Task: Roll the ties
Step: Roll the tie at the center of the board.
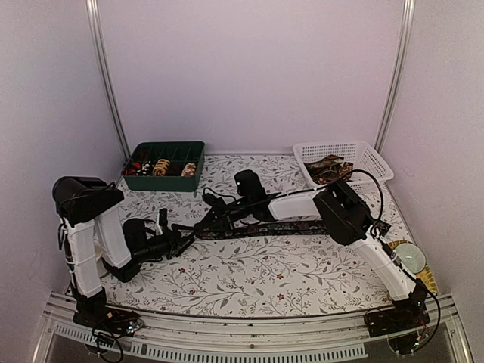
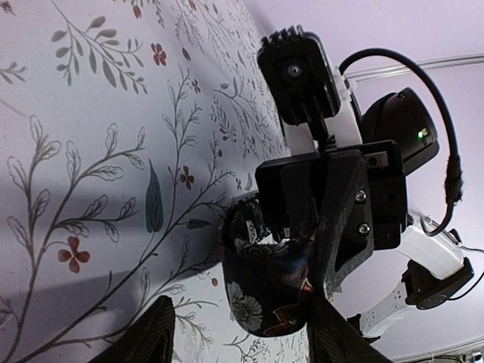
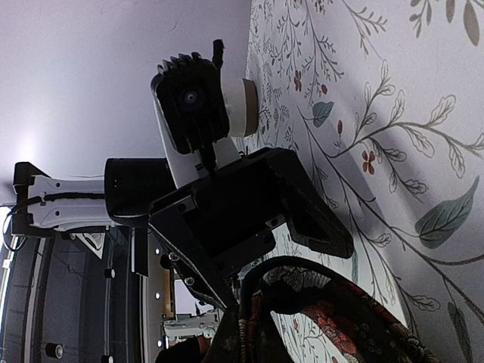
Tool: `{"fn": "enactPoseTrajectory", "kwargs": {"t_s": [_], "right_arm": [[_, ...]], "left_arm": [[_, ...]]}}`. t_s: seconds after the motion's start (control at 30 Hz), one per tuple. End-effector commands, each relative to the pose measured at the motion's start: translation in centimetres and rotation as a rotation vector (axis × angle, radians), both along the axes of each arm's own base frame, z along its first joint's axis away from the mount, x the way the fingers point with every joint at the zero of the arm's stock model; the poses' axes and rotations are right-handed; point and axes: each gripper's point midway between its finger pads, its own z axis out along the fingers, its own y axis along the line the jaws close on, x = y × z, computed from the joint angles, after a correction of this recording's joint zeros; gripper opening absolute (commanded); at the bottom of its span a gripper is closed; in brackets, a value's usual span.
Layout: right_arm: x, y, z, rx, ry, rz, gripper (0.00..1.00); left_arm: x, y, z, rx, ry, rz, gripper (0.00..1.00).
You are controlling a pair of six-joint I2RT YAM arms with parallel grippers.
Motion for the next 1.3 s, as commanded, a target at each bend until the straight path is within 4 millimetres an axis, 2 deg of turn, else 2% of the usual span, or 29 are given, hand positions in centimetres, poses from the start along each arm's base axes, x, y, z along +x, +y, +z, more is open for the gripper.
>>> {"fn": "enactPoseTrajectory", "kwargs": {"t_s": [0.0, 0.2, 0.43, 0.63, 1.07, 1.27], "right_arm": [[-1.7, 0.7, -3.6, -0.005, 0.039, 0.058, 0.0], [-1.7, 0.6, -4.8, -0.026, 0.055, 0.05, 0.0], [-1.7, 0.2, -4.0, -0.011, 0.046, 0.053, 0.0], [-1.0, -0.6, -4.3, -0.024, 0.04, 0.034, 0.0], [-0.9, -1.0, -5.7, -0.04, 0.049, 0.024, 0.0], [-0.7, -1.1, -6.3, -0.049, 0.047, 0.021, 0.0]], "left_arm": [[0.3, -0.4, 4.9, -0.114, -0.194, -0.021, 0.57], [0.1, -0.7, 5.5, -0.121, -0.21, -0.042, 0.59], [-0.1, -1.1, 6.8, -0.133, -0.262, -0.076, 0.63], [-0.2, -1.6, 7.6, -0.146, -0.287, -0.11, 0.6], [-0.4, -1.9, 7.4, -0.157, -0.268, -0.13, 0.55], [-0.3, -1.4, 6.0, -0.155, -0.2, -0.096, 0.56]]}}
